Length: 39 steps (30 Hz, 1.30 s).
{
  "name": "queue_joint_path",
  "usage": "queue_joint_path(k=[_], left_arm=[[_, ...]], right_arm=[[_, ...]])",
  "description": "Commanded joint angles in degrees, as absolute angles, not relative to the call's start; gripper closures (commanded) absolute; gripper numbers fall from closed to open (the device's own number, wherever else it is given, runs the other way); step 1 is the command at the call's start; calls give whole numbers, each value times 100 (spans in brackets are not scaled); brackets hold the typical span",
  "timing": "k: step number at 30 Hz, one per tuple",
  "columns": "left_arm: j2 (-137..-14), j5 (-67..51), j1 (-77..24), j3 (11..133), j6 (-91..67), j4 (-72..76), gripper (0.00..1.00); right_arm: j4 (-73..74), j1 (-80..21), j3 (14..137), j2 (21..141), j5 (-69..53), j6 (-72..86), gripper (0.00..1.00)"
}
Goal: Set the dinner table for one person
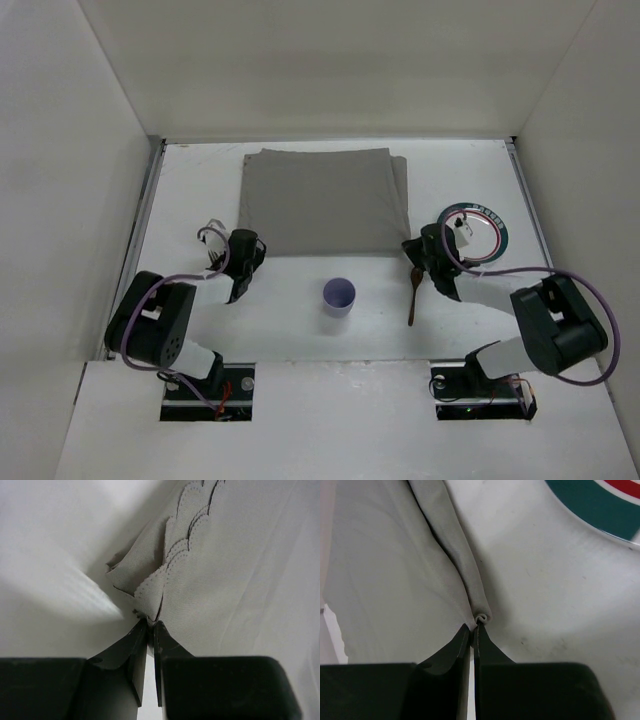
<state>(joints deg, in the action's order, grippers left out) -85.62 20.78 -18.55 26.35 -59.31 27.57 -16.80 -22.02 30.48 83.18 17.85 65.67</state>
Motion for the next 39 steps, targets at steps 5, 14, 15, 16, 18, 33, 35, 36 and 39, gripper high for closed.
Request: queue_joint_path(k=[5, 14, 15, 16, 18, 33, 35, 36, 39], left_arm=[[-7578, 2294, -2060, 2084, -5494, 1881, 92], [-7287, 2294, -2114, 1925, -5344, 1750, 92], [-7208, 2294, -2114, 1890, -5344, 1645, 92], [-7146, 2294, -2105, 1864, -5335, 1557, 92], [-6997, 2294, -2131, 1811, -5300, 1398, 92], [-5309, 2584, -2272, 1529, -5239, 9, 84], [-5309, 2549, -2246, 1573, -5090, -17, 77], [-5248, 2584, -2272, 1582, -5028, -18, 73], [-4923, 2751, -2307, 1617, -4949, -61, 63]], right_arm=[[-1670, -2122, 2268, 7287, 2136, 6715, 97], [-1170, -2078, 2039, 6549, 2162, 6645, 97], [-1082, -2078, 1978, 6409, 2180, 6645, 97], [-1046, -2078, 1934, 6329, 2188, 6627, 97], [-950, -2070, 1829, 6136, 2136, 6575, 97], [-563, -2262, 1986, 6292, 2021, 6100, 91], [-545, -2316, 1986, 6293, 2144, 6108, 82], [-519, -2359, 1969, 6232, 2232, 6108, 71], [-291, -2430, 1925, 5776, 2478, 6073, 61]])
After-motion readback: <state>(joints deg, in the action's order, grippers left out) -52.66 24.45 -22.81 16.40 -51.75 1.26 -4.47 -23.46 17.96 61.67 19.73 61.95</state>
